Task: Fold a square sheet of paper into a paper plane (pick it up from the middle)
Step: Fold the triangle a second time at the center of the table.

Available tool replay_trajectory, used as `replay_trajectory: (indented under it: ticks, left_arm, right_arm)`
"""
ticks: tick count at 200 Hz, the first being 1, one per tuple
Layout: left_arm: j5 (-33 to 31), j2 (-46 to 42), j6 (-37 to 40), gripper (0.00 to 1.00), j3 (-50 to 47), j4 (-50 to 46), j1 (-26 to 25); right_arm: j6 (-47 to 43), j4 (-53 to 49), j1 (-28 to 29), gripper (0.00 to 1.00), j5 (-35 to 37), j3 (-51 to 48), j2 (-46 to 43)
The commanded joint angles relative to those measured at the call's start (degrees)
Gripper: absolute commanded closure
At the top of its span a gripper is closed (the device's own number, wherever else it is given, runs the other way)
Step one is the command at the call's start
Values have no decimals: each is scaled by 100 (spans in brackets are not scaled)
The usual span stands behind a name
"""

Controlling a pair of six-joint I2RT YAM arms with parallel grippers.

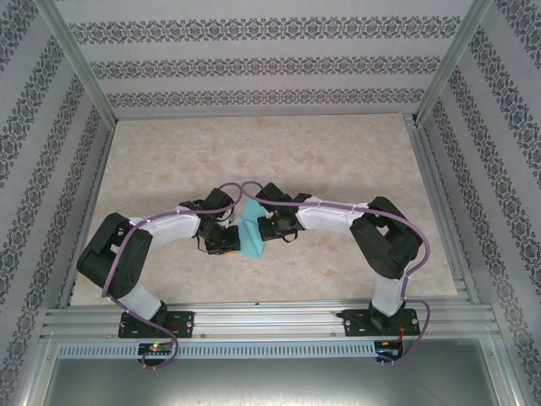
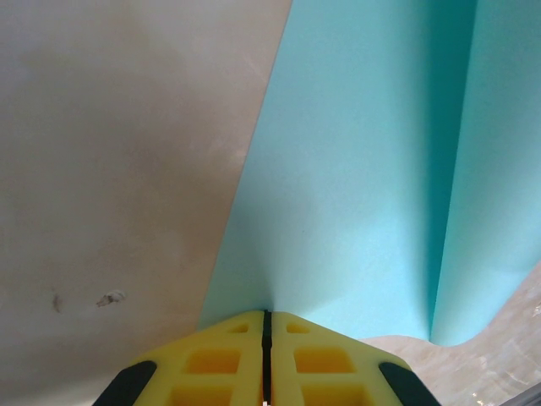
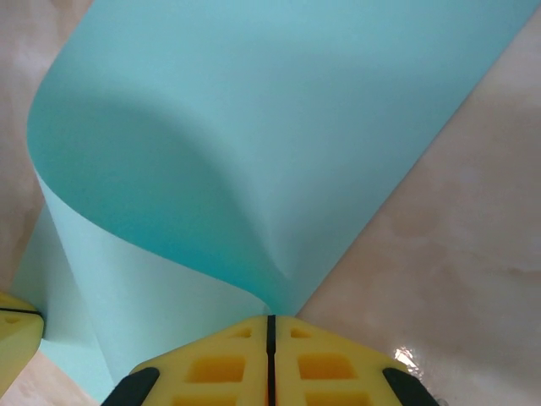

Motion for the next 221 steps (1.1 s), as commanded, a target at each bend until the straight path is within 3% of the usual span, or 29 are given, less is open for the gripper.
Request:
replay_trajectory:
  ticks: [1,221]
  left_arm:
    - [-228,164,69,89,-24,-130,-127]
    - [-221,182,87,89,-60,-96,-143]
  right_arm:
    - [99,-81,76,92,121,131,42]
    - [110,-177,63,91,86,277,445]
